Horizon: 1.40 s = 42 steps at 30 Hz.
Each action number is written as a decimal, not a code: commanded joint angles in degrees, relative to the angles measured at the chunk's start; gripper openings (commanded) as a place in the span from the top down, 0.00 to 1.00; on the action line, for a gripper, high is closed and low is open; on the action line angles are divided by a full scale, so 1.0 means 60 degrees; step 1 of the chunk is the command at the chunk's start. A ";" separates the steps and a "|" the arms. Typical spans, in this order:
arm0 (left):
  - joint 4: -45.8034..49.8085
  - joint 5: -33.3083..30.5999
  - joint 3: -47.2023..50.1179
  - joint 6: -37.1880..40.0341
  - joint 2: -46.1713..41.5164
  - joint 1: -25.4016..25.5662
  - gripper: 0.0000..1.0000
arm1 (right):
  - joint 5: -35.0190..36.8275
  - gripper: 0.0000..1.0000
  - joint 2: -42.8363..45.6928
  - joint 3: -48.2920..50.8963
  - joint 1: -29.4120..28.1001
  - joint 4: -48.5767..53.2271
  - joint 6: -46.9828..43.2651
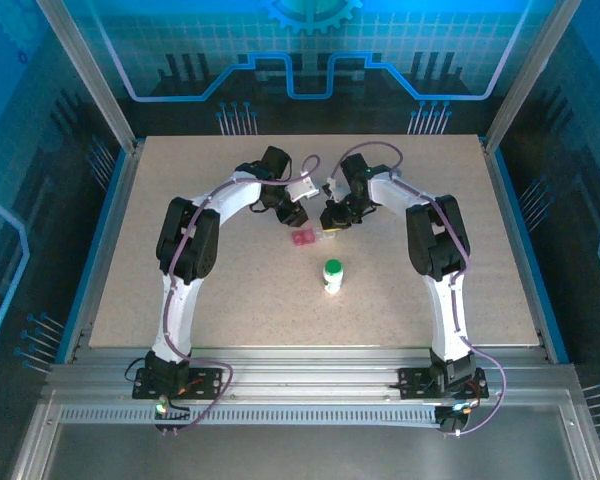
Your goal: Sort the pills into containers
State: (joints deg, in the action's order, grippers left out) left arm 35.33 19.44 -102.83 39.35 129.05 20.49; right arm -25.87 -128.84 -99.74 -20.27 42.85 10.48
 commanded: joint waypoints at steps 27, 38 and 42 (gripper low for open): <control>-0.7238 -0.1351 0.5907 -0.5858 -0.7820 -0.0340 0.33 | 0.2965 0.41 0.6143 0.3400 -0.0707 -0.0784 0.0494; -0.6491 -0.3570 1.1292 -0.9676 -1.4399 -0.0419 0.07 | 0.5116 0.24 0.7542 0.5009 -0.2692 -0.0131 0.0441; -0.6478 -0.3668 1.2527 -1.0419 -1.5941 -0.0435 0.02 | 0.4899 0.24 0.7455 0.5393 -0.3140 -0.0258 0.0037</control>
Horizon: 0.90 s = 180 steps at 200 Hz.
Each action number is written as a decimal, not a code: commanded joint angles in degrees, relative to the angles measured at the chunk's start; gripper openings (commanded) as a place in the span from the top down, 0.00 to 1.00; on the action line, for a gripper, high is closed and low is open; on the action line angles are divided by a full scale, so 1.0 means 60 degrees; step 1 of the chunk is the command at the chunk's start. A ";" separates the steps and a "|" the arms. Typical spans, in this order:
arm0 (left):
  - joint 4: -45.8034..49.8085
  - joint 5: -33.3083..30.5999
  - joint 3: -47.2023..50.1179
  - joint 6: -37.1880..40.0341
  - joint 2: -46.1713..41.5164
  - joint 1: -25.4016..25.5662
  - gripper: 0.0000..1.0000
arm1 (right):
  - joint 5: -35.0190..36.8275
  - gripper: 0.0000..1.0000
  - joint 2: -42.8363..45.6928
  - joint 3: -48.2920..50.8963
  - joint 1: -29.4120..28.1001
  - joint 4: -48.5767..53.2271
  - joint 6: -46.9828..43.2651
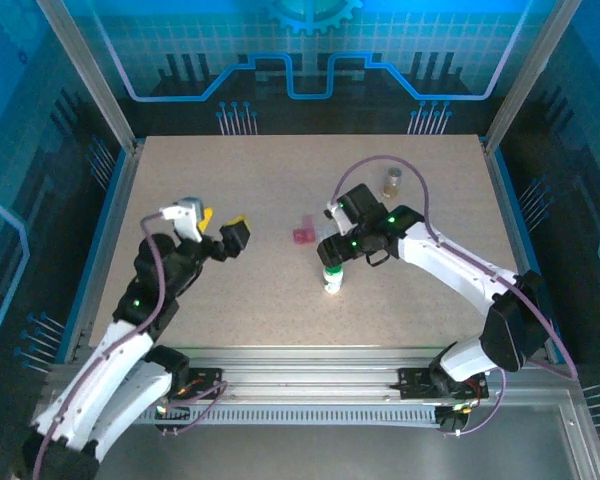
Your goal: Sort the pills into containers
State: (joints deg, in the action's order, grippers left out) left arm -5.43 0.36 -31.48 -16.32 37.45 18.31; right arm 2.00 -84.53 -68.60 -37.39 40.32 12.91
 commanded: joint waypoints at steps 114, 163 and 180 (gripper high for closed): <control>0.0436 -0.0808 0.1240 -0.1673 -0.0546 -0.0063 0.01 | 0.1006 0.23 -0.1453 0.0152 -0.1034 0.0576 -0.0053; -0.0198 -0.0362 0.1484 -0.1815 -0.0192 -0.0131 0.01 | 0.0825 0.28 -0.2107 0.0064 -0.1021 0.0343 -0.0170; -0.0262 -0.0370 0.1554 -0.1939 -0.0178 -0.0236 0.01 | 0.0814 0.30 -0.2127 0.0093 -0.1025 0.0192 -0.0181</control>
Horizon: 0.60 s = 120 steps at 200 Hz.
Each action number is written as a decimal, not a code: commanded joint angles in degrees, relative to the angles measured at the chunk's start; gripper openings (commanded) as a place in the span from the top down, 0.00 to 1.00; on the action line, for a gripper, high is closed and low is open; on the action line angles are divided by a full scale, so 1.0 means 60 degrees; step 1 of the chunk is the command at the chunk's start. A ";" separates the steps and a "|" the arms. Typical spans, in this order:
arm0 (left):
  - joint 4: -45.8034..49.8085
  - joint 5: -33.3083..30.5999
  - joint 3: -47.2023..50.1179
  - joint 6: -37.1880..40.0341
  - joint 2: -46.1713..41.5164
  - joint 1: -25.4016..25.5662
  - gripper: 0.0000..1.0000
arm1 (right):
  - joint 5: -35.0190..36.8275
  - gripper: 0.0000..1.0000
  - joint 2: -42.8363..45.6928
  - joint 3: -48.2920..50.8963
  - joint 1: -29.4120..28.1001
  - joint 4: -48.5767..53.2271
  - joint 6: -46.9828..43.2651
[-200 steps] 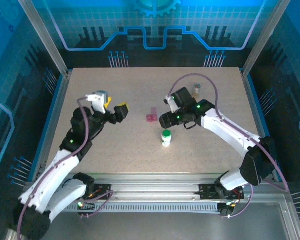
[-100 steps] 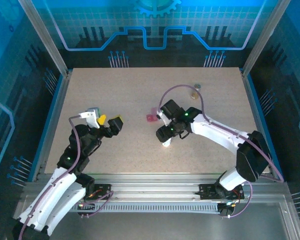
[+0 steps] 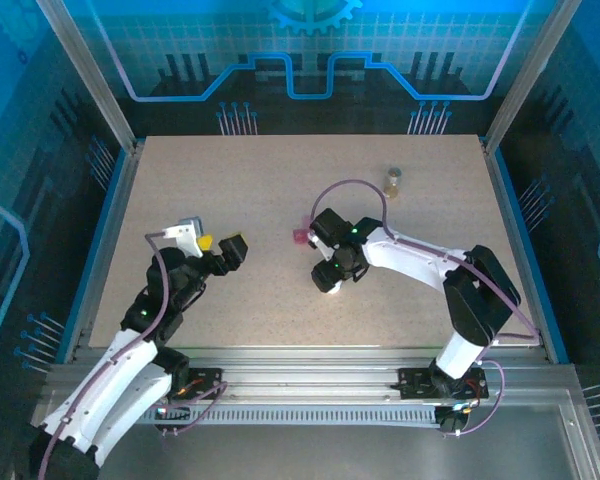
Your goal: Sort the pills into containers
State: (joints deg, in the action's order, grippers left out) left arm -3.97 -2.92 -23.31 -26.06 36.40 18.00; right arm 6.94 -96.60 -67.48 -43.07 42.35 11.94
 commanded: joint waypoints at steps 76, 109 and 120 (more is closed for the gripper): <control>-0.0753 0.0439 0.0277 -0.0341 0.0225 -0.0275 0.01 | -0.0293 0.42 -0.0253 -0.0178 -0.0009 -0.0290 -0.0255; -0.1160 0.1133 0.0226 -0.0275 0.0492 -0.0254 0.05 | -0.0804 0.44 0.0074 -0.0277 0.0046 -0.0233 -0.0357; -0.1316 0.1408 0.0148 -0.0236 0.0765 -0.0179 0.08 | -0.0993 0.45 0.0264 -0.0335 0.0113 -0.0178 -0.0408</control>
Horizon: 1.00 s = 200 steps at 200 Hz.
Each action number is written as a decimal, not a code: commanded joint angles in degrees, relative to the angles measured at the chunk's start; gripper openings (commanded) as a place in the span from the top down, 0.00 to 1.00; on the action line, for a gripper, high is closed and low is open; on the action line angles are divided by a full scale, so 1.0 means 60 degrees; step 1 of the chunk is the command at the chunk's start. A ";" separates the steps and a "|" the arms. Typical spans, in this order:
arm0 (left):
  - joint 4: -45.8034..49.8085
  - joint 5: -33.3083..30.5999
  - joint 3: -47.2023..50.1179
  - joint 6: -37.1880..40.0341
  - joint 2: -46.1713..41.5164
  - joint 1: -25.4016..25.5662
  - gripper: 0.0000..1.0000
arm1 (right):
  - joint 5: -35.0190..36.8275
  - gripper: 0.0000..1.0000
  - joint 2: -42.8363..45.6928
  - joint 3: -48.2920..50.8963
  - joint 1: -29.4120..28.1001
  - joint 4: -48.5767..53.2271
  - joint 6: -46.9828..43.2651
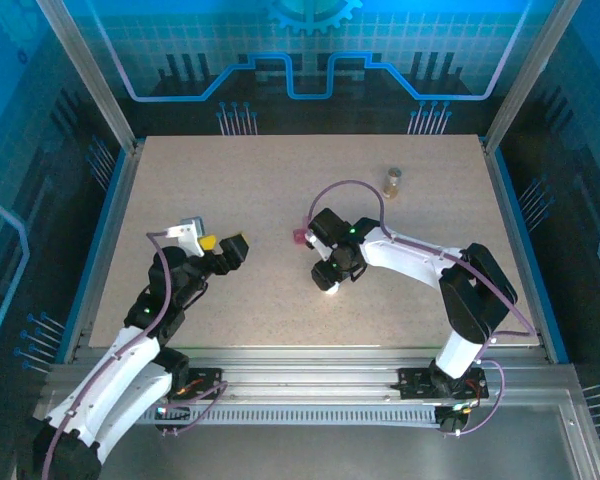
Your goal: Sort the pills into containers
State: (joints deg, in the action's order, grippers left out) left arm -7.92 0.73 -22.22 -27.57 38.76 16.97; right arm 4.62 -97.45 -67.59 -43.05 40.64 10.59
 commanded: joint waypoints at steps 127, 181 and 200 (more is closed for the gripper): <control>-0.3010 0.5425 -0.1608 0.6501 0.4597 0.2463 0.16 | -0.4490 0.50 0.2172 -0.3712 0.1792 0.3154 -0.5100; -0.3945 0.6645 -0.2039 0.6550 0.5408 0.2474 0.18 | -0.5701 0.51 0.2277 -0.3744 0.1638 0.3160 -0.5260; -0.4568 0.7058 -0.2025 0.6478 0.5610 0.2466 0.22 | -0.6145 0.51 0.2325 -0.3626 0.1610 0.3096 -0.5266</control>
State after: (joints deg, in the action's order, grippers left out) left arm -28.34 36.29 -32.69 10.02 70.96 31.57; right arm -26.09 -84.95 -89.65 -32.69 58.11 -19.57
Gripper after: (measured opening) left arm 0.800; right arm 0.503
